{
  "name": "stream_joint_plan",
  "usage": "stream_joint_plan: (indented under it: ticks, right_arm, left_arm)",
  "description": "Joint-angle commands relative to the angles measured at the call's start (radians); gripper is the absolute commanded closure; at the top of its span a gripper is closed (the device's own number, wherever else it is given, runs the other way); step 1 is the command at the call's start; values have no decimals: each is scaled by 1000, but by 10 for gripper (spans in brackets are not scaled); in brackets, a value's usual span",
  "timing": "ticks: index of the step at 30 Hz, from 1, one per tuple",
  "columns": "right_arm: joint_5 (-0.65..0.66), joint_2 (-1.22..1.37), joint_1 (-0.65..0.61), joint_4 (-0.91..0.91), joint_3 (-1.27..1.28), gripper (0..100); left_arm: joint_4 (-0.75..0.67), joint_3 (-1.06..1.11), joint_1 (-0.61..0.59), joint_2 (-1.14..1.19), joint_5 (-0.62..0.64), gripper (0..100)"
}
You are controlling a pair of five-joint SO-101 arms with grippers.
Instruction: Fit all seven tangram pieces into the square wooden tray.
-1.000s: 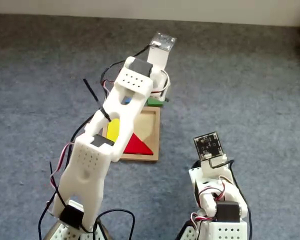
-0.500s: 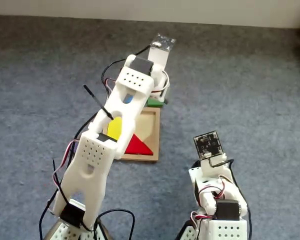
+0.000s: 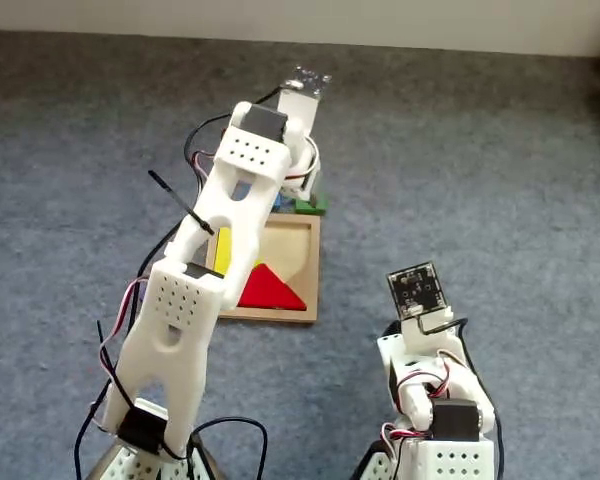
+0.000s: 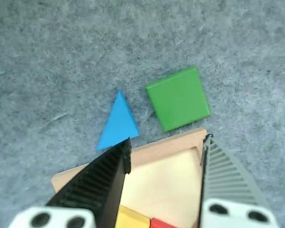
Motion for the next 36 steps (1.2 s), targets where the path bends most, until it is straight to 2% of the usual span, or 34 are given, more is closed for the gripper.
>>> stream_joint_plan:
  ticks: [1, 6, 10, 18, 21, 36]
  right_arm:
    - [12, -16, 21, -16, 116, 922]
    - [12, -16, 21, 16, 116, 922]
    - [12, -16, 21, 19, 116, 922]
    - [12, -16, 19, 24, 116, 922]
    - [12, -16, 19, 24, 116, 922]
    - [12, -16, 18, 21, 116, 922]
  left_arm:
    - [-41, -45, -10, 18, -6, 755]
    - [-52, -45, 2, 53, -3, 755]
    - [-52, -45, -1, 51, 78, 755]
    - [-63, -48, 10, 51, 89, 755]
    - [-74, -48, 8, 51, 130, 755]
    - [-135, -45, 8, 58, 133, 755]
